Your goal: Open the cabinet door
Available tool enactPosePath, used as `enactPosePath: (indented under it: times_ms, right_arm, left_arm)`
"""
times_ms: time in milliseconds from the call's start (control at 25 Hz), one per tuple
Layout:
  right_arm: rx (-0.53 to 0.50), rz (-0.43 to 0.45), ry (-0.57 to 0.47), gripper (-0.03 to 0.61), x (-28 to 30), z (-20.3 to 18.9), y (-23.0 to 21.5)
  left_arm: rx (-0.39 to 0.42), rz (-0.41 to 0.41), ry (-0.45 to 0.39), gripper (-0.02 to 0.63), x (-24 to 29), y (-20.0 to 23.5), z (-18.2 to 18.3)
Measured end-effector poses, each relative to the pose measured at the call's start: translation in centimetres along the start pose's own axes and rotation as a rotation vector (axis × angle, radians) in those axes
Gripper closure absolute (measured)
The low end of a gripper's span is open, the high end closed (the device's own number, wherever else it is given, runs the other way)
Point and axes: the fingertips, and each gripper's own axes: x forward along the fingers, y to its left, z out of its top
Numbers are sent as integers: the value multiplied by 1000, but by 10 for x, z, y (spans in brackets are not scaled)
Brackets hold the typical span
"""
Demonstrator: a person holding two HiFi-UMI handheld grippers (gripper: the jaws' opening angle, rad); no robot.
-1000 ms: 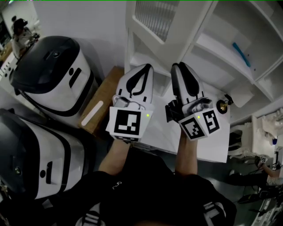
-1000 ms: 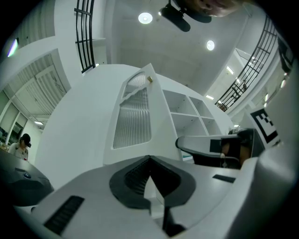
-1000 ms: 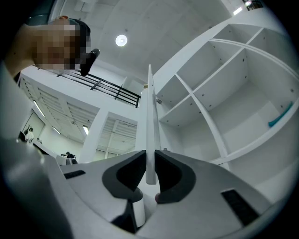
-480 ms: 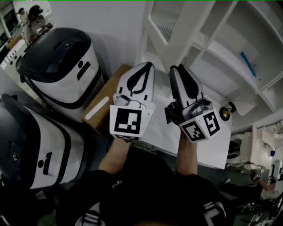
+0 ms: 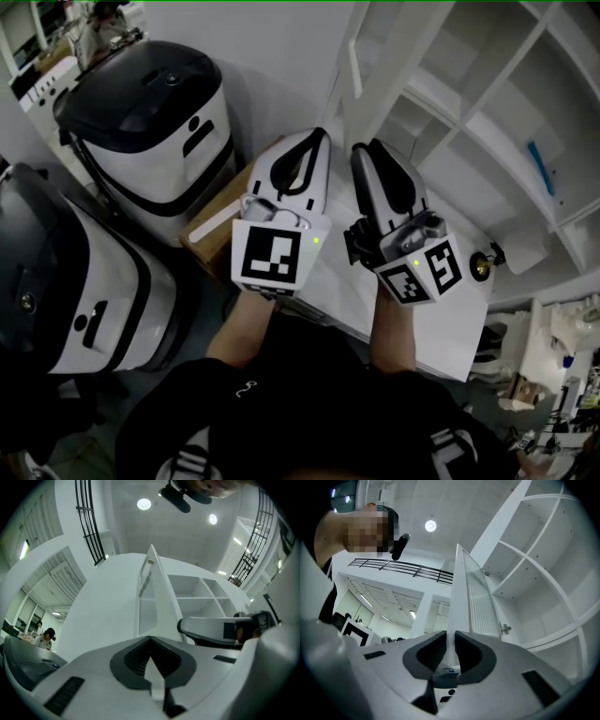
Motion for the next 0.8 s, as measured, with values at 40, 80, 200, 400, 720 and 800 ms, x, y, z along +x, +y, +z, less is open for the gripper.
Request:
enactPosePath:
  times_ms: [40, 80, 200, 400, 720, 800]
  right_arm:
    - [2, 9, -4, 505, 3, -1, 2]
    - [4, 18, -6, 506, 6, -2, 5]
    - [-5, 45, -3, 511, 17, -7, 15]
    - [4, 85, -5, 517, 36, -14, 27]
    - [29, 148, -5, 522, 71, -31, 44]
    - [33, 158, 0, 523, 79, -35, 47]
  left_arm:
    - [5, 12, 0, 603, -2, 4, 1]
    - [9, 25, 0, 603, -5, 8, 1]
    - [23, 65, 3, 603, -12, 21, 3]
    - [52, 127, 7, 603, -25, 41, 7]
    - [102, 228, -20, 603, -45, 78, 24]
    - [105, 248, -20, 603, -52, 86, 25]
